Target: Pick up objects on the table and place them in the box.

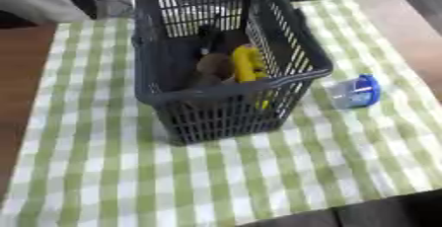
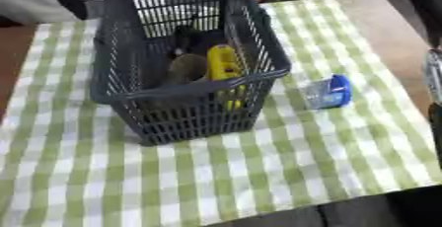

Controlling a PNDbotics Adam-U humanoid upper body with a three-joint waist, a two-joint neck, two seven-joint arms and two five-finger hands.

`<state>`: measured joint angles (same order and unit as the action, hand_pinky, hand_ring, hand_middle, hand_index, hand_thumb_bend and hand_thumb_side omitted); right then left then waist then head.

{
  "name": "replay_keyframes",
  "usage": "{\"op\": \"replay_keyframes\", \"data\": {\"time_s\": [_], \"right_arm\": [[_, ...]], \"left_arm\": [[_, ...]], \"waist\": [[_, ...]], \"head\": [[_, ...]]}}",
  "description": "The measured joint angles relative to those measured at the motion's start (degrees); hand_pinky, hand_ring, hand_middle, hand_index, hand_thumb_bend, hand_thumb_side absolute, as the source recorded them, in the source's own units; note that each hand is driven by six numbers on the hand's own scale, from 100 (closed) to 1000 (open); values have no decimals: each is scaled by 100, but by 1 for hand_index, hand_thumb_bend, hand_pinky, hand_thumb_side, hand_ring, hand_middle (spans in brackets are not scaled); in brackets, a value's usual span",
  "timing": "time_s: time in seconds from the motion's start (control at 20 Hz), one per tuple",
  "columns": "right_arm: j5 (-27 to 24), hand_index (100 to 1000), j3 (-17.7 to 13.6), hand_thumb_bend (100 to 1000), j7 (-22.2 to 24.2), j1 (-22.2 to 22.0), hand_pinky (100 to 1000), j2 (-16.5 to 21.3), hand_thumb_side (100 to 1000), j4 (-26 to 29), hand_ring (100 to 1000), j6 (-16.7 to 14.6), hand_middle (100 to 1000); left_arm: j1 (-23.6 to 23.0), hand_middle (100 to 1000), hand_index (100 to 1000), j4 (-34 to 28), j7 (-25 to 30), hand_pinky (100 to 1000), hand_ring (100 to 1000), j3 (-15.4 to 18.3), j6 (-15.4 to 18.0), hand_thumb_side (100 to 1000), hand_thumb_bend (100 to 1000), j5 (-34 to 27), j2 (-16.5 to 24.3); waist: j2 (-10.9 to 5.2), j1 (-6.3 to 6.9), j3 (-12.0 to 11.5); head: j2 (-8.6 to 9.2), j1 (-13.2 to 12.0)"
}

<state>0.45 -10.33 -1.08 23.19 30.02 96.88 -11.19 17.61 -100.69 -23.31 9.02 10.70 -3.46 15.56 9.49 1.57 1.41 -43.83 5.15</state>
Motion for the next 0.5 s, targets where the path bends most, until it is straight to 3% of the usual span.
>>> {"op": "replay_keyframes", "data": {"time_s": [0.25, 0.5], "right_arm": [[484, 802, 145, 100, 674, 4, 640, 292, 501, -255, 653, -310, 639], [1156, 844, 476, 100, 1298, 106, 692, 693, 481, -835, 708, -973, 690]], "left_arm": [[0, 665, 766, 1, 1, 477, 683, -2, 0, 666, 535, 0, 0], [0, 664, 766, 2, 18, 477, 684, -33, -1, 665, 535, 1, 0]], "waist": [[0, -1, -27], [-4, -31, -50]], "head": [[0, 46], [-1, 81]]}}
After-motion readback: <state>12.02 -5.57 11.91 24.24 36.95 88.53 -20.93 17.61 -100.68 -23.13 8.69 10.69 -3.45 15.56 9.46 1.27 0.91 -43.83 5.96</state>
